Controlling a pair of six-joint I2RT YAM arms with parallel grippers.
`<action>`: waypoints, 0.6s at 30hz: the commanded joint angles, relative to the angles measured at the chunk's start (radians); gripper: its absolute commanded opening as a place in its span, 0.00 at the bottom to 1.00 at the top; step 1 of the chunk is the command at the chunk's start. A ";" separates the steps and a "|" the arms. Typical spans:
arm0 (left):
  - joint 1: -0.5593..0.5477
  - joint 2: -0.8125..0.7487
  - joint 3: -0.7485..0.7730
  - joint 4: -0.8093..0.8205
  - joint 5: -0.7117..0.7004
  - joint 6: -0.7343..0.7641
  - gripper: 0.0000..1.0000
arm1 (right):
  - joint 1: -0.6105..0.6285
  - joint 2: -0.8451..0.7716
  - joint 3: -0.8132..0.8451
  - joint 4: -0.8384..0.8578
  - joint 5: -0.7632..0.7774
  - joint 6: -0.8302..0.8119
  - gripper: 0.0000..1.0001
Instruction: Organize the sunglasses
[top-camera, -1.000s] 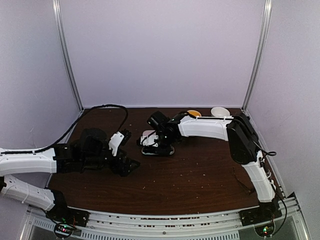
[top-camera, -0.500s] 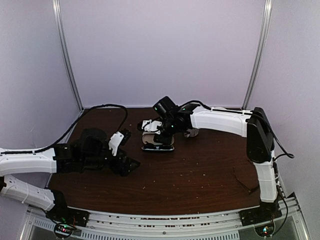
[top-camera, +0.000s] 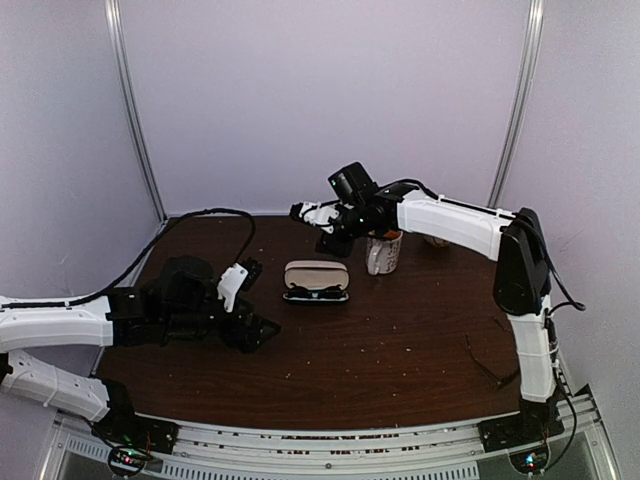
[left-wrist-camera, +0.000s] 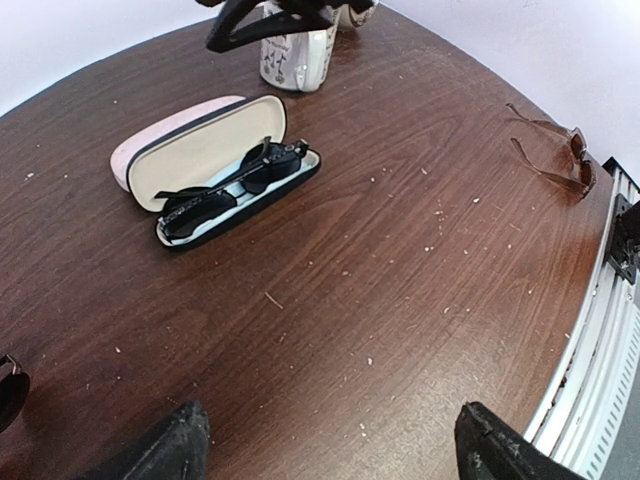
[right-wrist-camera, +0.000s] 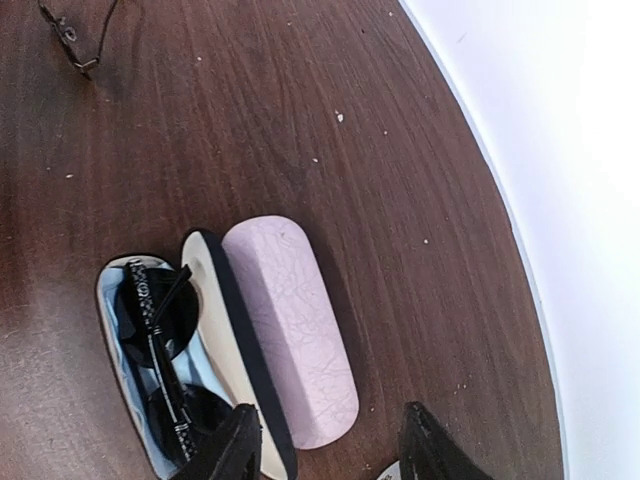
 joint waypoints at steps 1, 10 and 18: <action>0.006 -0.003 -0.003 0.024 0.013 -0.012 0.89 | -0.021 0.118 0.111 -0.080 -0.060 0.017 0.47; 0.006 0.023 0.006 0.036 0.021 -0.017 0.88 | -0.024 0.258 0.237 -0.157 -0.125 0.012 0.47; 0.006 0.044 0.012 0.041 0.025 -0.016 0.88 | -0.026 0.319 0.296 -0.175 -0.098 0.021 0.43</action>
